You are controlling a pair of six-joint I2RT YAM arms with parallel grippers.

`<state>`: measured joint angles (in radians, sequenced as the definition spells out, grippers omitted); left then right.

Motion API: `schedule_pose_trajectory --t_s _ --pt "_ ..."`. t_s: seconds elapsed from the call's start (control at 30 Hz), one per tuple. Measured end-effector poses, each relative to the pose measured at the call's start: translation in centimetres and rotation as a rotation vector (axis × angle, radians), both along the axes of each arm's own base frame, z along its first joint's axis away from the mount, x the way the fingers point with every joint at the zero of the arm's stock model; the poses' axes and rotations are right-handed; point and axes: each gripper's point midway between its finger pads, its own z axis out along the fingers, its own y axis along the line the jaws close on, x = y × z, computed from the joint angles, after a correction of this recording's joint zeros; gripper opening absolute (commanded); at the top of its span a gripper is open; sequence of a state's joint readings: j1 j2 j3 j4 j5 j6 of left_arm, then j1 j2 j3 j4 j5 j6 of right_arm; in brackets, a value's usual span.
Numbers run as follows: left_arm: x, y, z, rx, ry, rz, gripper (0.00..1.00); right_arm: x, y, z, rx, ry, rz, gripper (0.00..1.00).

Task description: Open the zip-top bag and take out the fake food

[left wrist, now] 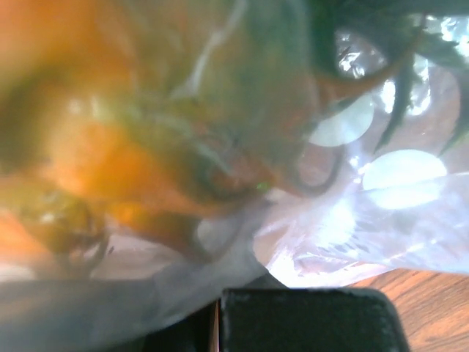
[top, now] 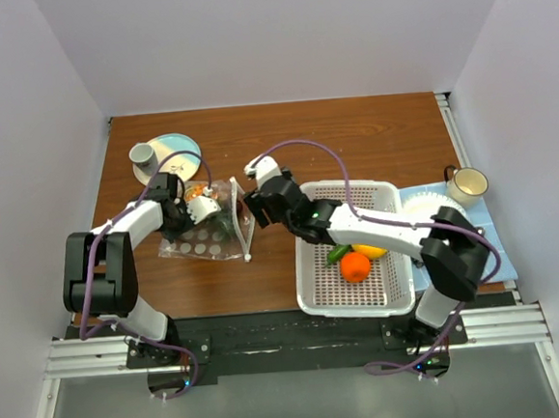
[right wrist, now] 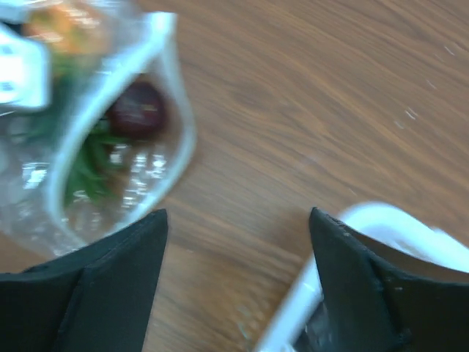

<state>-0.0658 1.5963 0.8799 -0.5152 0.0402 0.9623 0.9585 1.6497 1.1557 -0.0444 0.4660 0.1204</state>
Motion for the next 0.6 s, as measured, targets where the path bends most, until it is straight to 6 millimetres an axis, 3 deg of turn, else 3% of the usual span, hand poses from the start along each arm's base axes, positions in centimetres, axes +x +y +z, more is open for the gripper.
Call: schedule_pose_trajectory --t_s 0.1,0.27,0.33,0.37,0.47,0.6 --pt "0.1 0.0 0.3 -0.001 -0.010 -0.003 0.00 0.1 2.7 -1.8 -0.034 0.012 0.066 0.48" --pt "0.2 0.0 0.5 0.002 -0.018 -0.011 0.00 0.6 3.6 -7.1 -0.120 0.068 0.106 0.46" --pt "0.2 0.0 0.5 0.005 -0.018 -0.019 0.00 0.4 3.9 -8.5 -0.134 0.092 0.124 0.52" --pt "0.2 0.0 0.5 0.006 -0.018 -0.021 0.00 0.3 4.1 -9.0 -0.133 0.101 0.133 0.69" --pt "0.3 0.0 0.5 0.007 -0.019 -0.025 0.00 0.1 5.0 -9.7 -0.111 0.124 0.163 0.96" --pt "0.3 0.0 0.5 0.007 -0.022 -0.024 0.00 0.1 7.2 -8.6 -0.025 0.117 0.217 0.99"
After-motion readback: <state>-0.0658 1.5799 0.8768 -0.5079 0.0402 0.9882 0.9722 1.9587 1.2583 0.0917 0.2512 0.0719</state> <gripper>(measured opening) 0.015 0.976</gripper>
